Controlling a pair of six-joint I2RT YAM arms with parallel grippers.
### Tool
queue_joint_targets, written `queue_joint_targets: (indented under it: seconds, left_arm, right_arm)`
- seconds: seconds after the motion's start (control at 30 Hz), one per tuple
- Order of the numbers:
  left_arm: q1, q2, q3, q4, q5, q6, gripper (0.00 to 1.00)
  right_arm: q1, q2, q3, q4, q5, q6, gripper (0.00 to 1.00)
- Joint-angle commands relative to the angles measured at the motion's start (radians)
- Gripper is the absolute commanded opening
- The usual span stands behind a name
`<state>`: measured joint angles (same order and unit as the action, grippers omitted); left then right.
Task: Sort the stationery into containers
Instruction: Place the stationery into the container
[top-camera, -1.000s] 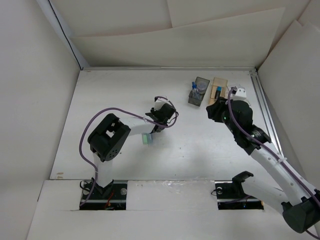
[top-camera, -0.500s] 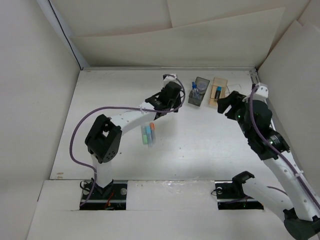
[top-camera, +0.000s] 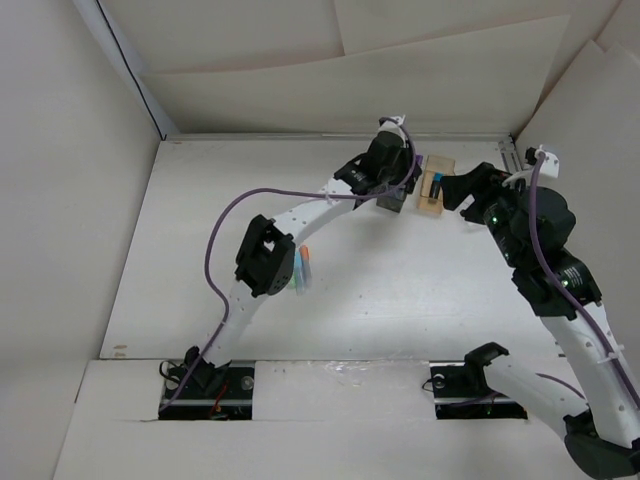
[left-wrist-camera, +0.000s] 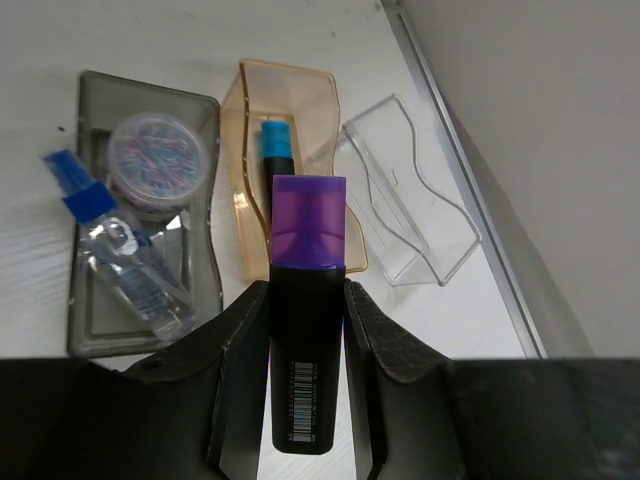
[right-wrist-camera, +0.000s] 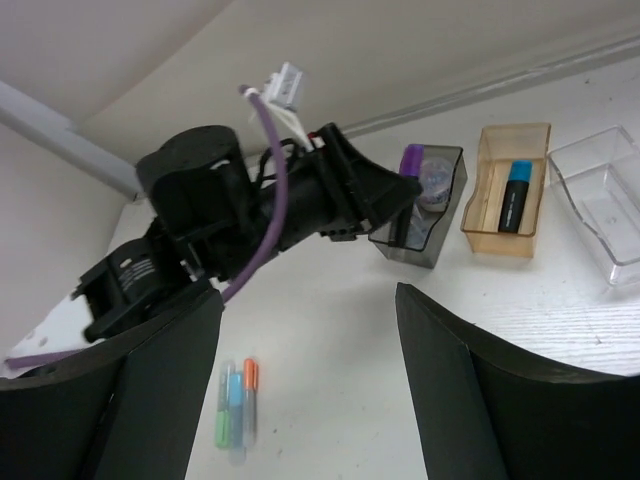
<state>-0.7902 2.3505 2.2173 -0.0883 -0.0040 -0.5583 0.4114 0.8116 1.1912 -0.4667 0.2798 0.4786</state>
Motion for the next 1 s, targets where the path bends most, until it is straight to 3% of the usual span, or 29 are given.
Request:
queue_joint_targets:
  seconds: [0.0, 0.3, 0.7, 0.97]
  left_arm:
    - [-0.004, 0.018, 0.096, 0.056, 0.107, -0.005, 0.12]
    - [-0.004, 0.148, 0.186, 0.252, 0.214, -0.043, 0.14]
    - [-0.004, 0.267, 0.222, 0.536, 0.214, -0.124, 0.18]
    - [-0.004, 0.349, 0.268, 0.622, 0.174, -0.152, 0.2]
  right_arm:
    - [-0.008, 0.006, 0.031, 0.008, -0.042, -0.029, 0.76]
    - [-0.008, 0.006, -0.008, 0.04, -0.079, -0.029, 0.76]
    - [-0.008, -0.012, -0.018, 0.083, -0.117, -0.029, 0.76]
    - [-0.008, -0.022, 0.034, 0.092, -0.18, -0.029, 0.76]
